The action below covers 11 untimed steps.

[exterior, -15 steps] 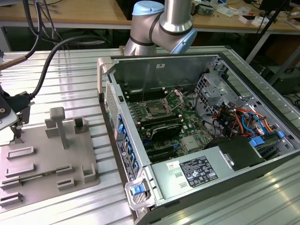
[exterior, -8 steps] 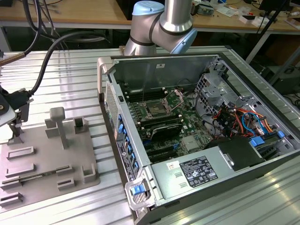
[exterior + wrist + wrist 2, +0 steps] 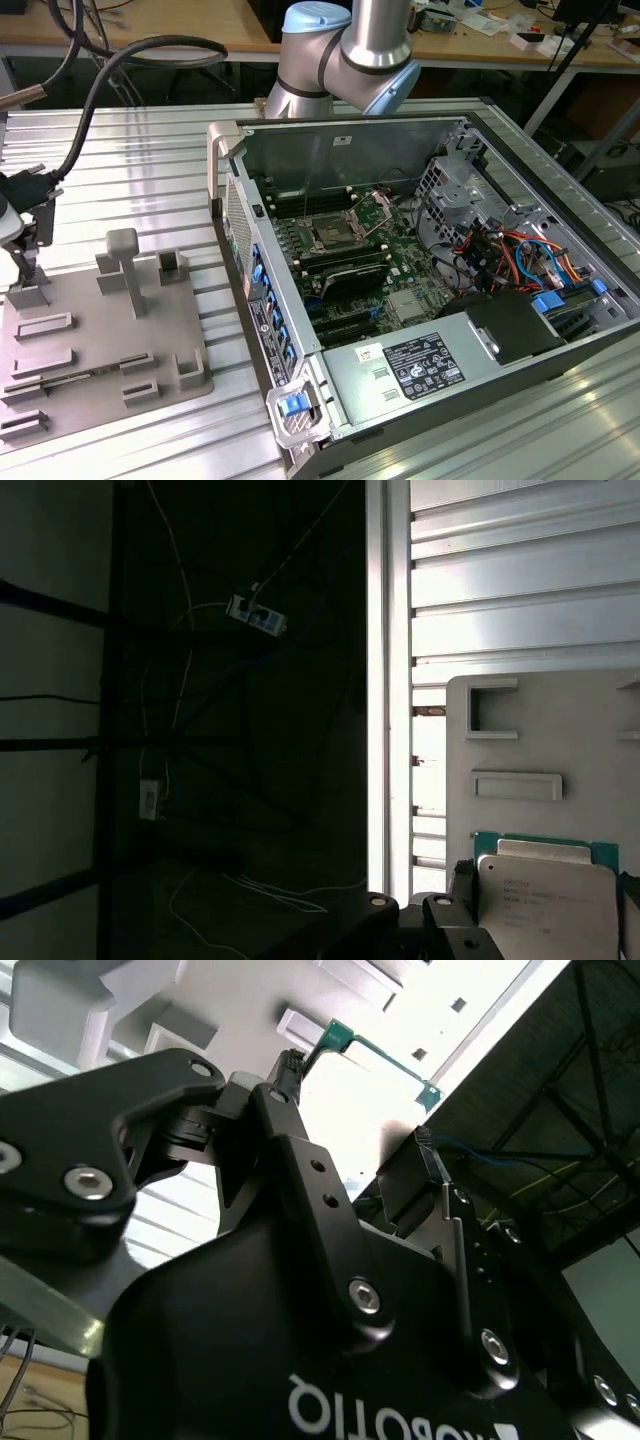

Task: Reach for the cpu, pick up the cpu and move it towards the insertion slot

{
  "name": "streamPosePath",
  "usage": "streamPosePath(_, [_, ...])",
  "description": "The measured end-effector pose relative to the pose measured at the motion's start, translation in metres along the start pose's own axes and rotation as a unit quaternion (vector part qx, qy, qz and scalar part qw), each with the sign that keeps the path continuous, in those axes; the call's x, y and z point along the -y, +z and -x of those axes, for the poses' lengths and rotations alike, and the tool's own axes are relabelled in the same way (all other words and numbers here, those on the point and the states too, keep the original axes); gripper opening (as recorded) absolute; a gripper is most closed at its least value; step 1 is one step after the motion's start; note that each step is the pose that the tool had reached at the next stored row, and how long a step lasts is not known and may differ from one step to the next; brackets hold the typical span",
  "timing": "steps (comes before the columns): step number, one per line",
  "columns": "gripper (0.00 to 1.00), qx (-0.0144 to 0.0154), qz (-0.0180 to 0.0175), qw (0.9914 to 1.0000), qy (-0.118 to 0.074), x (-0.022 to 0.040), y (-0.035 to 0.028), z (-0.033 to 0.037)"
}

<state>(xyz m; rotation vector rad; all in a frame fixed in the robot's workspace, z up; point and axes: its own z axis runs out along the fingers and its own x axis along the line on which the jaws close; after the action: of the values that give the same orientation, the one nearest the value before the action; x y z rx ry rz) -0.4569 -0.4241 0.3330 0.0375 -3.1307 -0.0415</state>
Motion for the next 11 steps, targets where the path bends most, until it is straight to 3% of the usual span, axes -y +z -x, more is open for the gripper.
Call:
streamPosePath(1, [0.55, 0.0, 0.0, 1.0, 0.0, -0.0001, -0.0049, -0.0001])
streamPosePath(2, [0.55, -0.0001, -0.0001, 1.0, 0.0, 0.0, -0.0061, 0.004])
streamPosePath(7, [0.55, 0.0, -0.0001, 1.0, 0.0, -0.0003, -0.014, 0.004])
streamPosePath(11, [0.55, 0.0, -0.0001, 1.0, 0.0, -0.0003, -0.0151, 0.004])
